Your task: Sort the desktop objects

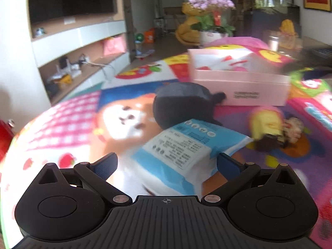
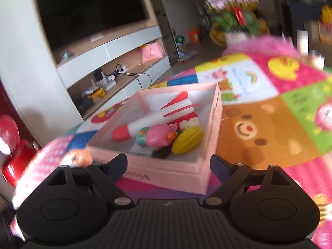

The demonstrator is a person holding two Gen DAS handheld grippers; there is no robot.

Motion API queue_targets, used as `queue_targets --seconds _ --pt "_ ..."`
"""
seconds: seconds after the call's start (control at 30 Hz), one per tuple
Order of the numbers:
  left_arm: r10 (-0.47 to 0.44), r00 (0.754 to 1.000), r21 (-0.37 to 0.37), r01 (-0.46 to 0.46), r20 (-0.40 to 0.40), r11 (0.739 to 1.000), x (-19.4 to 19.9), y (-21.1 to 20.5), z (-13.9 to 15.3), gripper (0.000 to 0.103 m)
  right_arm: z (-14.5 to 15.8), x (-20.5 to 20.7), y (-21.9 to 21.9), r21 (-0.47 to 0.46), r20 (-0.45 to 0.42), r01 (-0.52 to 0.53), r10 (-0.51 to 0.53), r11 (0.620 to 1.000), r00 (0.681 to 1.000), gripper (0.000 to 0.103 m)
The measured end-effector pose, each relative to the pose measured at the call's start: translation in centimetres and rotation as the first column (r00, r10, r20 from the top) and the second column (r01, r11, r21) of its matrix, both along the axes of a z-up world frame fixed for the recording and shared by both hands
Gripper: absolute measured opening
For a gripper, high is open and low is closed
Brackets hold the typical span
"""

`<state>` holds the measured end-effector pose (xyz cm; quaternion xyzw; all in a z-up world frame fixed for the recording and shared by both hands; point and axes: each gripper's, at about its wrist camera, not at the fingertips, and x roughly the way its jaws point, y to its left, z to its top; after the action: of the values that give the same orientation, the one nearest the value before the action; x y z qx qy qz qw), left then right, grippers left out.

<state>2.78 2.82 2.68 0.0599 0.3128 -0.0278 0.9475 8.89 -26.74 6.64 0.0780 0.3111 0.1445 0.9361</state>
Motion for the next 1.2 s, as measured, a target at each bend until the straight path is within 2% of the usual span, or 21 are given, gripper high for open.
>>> queue_targets --seconds 0.03,0.13,0.23,0.3,0.37,0.47,0.57,0.7,0.77,0.8,0.93,1.07,1.2 --pt "0.013 1.000 0.014 -0.013 0.005 1.000 0.5 0.3 0.0 0.103 0.2 -0.9 0.0 -0.041 0.020 -0.009 0.010 0.999 1.000 0.103" --pt "0.066 0.998 0.040 -0.066 0.011 0.997 1.7 1.2 0.2 0.103 0.2 -4.4 0.4 -0.153 0.060 -0.054 0.064 0.987 0.996 0.103" --pt "0.093 0.995 0.022 -0.093 0.026 0.995 1.8 1.9 0.9 0.103 -0.5 -6.4 1.5 -0.246 0.059 -0.129 0.148 0.961 0.987 0.103" --pt "0.092 0.995 0.002 -0.092 0.036 0.996 1.4 2.2 1.5 0.103 -1.2 -6.5 2.3 -0.321 0.071 -0.134 0.165 0.937 0.984 0.103" --pt "0.079 0.996 -0.012 -0.079 0.050 0.997 0.7 2.2 2.2 0.103 -1.6 -5.3 2.5 -0.356 0.094 -0.059 0.099 0.933 0.991 0.103" --pt "0.039 0.997 -0.028 -0.037 0.069 0.999 -0.4 2.0 3.0 0.103 -1.7 -2.0 1.6 -0.304 0.074 0.050 -0.029 0.951 0.997 0.103" --pt "-0.006 0.997 -0.048 0.010 0.079 0.999 -1.2 1.6 3.8 0.103 -2.2 0.5 0.9 -0.300 0.062 0.124 -0.110 0.946 0.992 0.103" --pt "-0.115 0.991 -0.117 0.122 0.066 0.986 -1.7 0.1 4.1 0.103 -2.9 2.1 0.1 -0.365 0.124 0.226 -0.194 0.903 0.973 0.103" --pt "-0.172 0.984 -0.124 0.178 0.053 0.976 -1.7 -1.2 3.7 0.103 -3.4 2.2 -0.1 -0.419 0.165 0.300 -0.253 0.857 0.953 0.103" --pt "-0.197 0.979 -0.119 0.201 0.048 0.972 -1.7 -2.0 3.4 0.103 -3.4 2.0 -0.4 -0.420 0.169 0.308 -0.260 0.854 0.951 0.103" --pt "-0.257 0.966 -0.114 0.257 0.013 0.960 -0.9 -4.8 2.0 0.103 -2.7 -1.2 -2.0 -0.292 0.093 0.181 -0.160 0.939 0.983 0.103" --pt "-0.281 0.960 -0.102 0.278 -0.011 0.955 0.4 -7.3 0.9 0.103 -2.8 -5.0 -2.5 -0.261 0.066 0.127 -0.114 0.957 0.991 0.103" --pt "-0.245 0.969 -0.073 0.243 -0.019 0.967 2.1 -9.1 0.9 0.103 -3.8 -6.9 -3.3 -0.197 -0.015 0.119 -0.125 0.973 0.992 0.103"
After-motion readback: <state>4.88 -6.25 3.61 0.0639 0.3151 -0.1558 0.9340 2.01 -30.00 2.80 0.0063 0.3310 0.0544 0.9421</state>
